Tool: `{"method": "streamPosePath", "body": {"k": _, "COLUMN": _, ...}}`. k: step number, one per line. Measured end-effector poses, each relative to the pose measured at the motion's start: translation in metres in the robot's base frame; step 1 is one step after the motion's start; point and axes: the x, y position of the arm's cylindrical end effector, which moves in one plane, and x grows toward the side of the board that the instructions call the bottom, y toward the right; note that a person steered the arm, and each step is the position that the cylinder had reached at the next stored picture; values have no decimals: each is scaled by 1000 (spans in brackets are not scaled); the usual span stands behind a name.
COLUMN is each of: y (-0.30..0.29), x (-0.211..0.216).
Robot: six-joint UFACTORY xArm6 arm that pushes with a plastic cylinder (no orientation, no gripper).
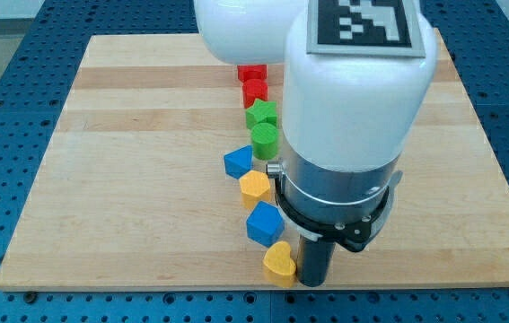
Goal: Slightly push the blue triangle in between the green circle and yellow hexagon
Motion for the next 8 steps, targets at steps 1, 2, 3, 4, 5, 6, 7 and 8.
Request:
{"method": "streamPosePath", "body": {"k": 1, "y": -8, "x": 0}}
{"method": "streamPosePath", "body": {"k": 2, "y": -10, "x": -1}}
{"method": "streamPosePath", "body": {"k": 3, "y": 10, "x": -53}}
{"method": "streamPosePath", "body": {"k": 4, "y": 10, "x": -148}}
{"method": "streamPosePath", "body": {"k": 5, "y": 3, "x": -240}}
{"method": "streamPosePath", "body": {"k": 6, "y": -9, "x": -340}}
{"method": "streamPosePath", "body": {"k": 7, "y": -14, "x": -423}}
{"method": "streamPosePath", "body": {"k": 8, "y": -21, "x": -425}}
